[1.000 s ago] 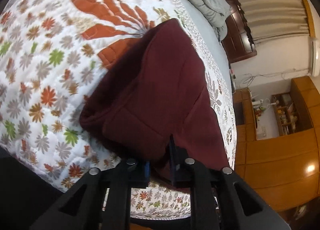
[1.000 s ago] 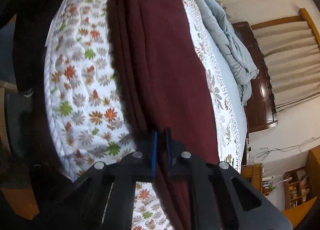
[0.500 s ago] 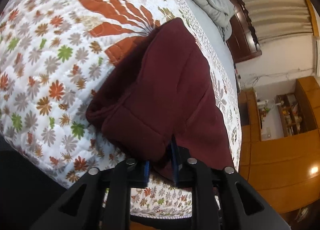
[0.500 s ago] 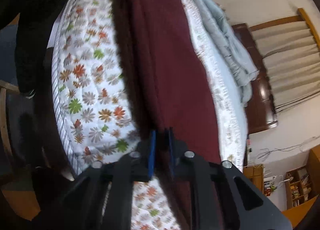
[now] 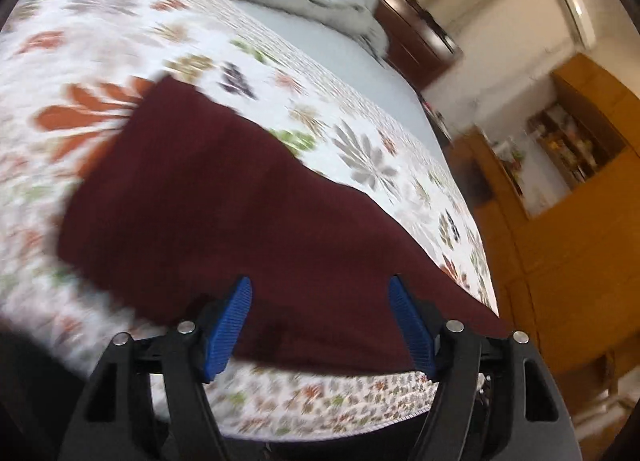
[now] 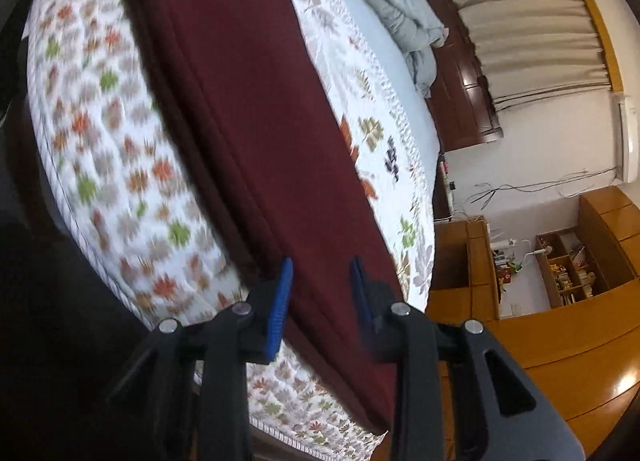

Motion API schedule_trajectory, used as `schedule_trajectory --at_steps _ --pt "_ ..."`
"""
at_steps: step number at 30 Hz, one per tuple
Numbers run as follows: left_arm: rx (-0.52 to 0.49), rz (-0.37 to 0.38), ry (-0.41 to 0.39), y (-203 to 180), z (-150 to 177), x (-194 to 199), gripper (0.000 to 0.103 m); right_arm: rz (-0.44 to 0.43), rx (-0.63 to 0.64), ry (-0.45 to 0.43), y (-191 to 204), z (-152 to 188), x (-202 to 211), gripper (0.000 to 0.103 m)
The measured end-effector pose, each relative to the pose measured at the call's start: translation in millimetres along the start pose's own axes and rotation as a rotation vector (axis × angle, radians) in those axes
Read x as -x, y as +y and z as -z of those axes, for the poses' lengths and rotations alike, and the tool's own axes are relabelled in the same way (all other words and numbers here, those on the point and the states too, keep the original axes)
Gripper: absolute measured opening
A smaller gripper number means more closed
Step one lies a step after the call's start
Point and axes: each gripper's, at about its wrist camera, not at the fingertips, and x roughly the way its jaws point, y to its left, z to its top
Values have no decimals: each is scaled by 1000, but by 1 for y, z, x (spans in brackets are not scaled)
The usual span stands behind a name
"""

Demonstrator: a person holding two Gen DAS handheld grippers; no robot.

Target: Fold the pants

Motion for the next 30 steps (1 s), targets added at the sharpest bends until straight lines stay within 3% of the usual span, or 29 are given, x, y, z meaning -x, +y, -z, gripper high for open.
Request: schedule_trajectory --at_steps 4,6,12,18,20,22,25,28,30 --pt "47 -81 76 12 -6 -31 72 -25 17 -22 0 3 -3 31" --pt "96 -65 114 28 -6 -39 71 -37 32 -34 -3 6 -1 34" --pt "80 -85 123 28 -2 -44 72 -91 44 21 -6 26 -7 35" --pt "73 -93 123 24 -5 -45 76 -70 44 34 -7 24 -19 34" --pt "75 -93 123 25 -6 -45 76 -112 43 55 -5 25 -27 9" --pt "75 -93 124 24 -6 -45 76 -137 29 53 -6 26 -26 8" --pt "70 -90 122 24 -6 -46 76 -153 -23 41 -13 31 -20 8" --pt "49 -101 121 22 -4 -48 76 -129 5 35 -2 37 -22 11" --pt "47 -102 123 21 -2 -46 77 -131 -38 14 -8 37 -17 20"
